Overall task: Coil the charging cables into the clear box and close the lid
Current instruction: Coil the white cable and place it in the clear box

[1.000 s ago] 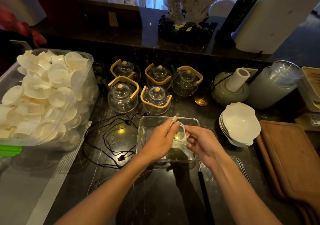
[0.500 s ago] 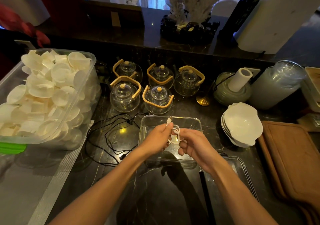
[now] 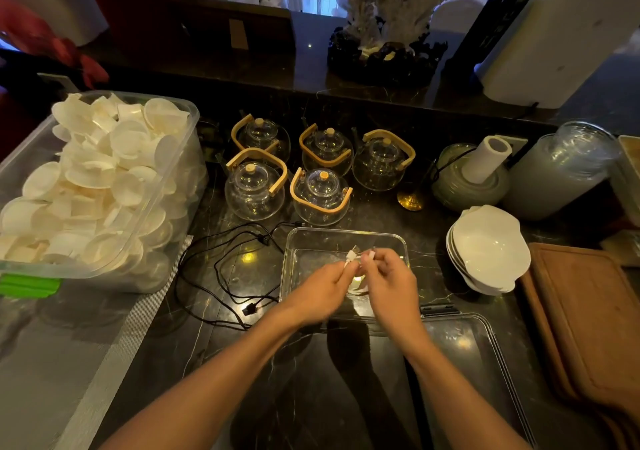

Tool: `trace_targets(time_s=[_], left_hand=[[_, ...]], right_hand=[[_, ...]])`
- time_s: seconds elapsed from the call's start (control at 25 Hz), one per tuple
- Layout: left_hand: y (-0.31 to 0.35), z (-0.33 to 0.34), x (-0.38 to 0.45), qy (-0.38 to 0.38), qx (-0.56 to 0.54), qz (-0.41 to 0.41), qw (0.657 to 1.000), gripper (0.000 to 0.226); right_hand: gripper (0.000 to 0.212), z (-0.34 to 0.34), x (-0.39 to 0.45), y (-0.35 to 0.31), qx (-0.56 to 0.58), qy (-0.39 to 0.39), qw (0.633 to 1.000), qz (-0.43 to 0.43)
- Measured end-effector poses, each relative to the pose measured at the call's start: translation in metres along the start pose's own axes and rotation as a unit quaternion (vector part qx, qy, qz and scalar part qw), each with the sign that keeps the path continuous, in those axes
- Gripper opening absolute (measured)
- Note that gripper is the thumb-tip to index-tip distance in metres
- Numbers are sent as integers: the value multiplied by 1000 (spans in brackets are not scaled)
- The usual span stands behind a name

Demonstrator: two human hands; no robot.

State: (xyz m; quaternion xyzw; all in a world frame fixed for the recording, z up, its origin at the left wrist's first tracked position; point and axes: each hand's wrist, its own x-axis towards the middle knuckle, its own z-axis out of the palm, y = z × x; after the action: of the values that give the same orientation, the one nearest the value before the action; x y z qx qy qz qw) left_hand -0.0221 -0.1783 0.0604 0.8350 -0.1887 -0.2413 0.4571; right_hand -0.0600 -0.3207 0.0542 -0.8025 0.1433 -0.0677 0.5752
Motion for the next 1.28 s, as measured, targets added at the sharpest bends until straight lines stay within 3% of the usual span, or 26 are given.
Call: trace_targets(time_s=[0.12, 0.24, 0.32, 0.52, 0.68, 0.84, 1.0, 1.16, 1.28], left_hand=[[1, 1, -2, -10, -47, 20, 999, 32], [3, -6, -1, -34, -165, -16, 986, 18], [-7, -11, 6, -40, -159, -60, 985, 12], [-38, -31, 31, -134, 64, -81, 986, 27], [-40, -35, 52, -174, 276, -73, 942, 25], [-44, -24, 75, -193, 359, -103, 907, 27], [-53, -19, 92, -153, 342, -118, 920, 30], [-60, -18, 91, -64, 310, -119, 941, 31], [-64, -20, 82, -19, 333, -113, 936, 27]], right_hand=[[25, 0, 6, -1, 185, -5, 971, 154], [24, 0, 6, -2, 195, -47, 963, 182], [19, 3, 7, 0, 169, -90, 966, 172], [17, 12, 28, 23, 28, -197, 968, 150], [18, 23, 49, 37, -8, -214, 965, 153], [31, 35, 67, 54, -96, -206, 965, 131], [7, 44, 82, 73, -159, -196, 961, 112], [10, 58, 94, 90, -112, -134, 972, 154], [4, 71, 95, 96, -103, -115, 976, 151]])
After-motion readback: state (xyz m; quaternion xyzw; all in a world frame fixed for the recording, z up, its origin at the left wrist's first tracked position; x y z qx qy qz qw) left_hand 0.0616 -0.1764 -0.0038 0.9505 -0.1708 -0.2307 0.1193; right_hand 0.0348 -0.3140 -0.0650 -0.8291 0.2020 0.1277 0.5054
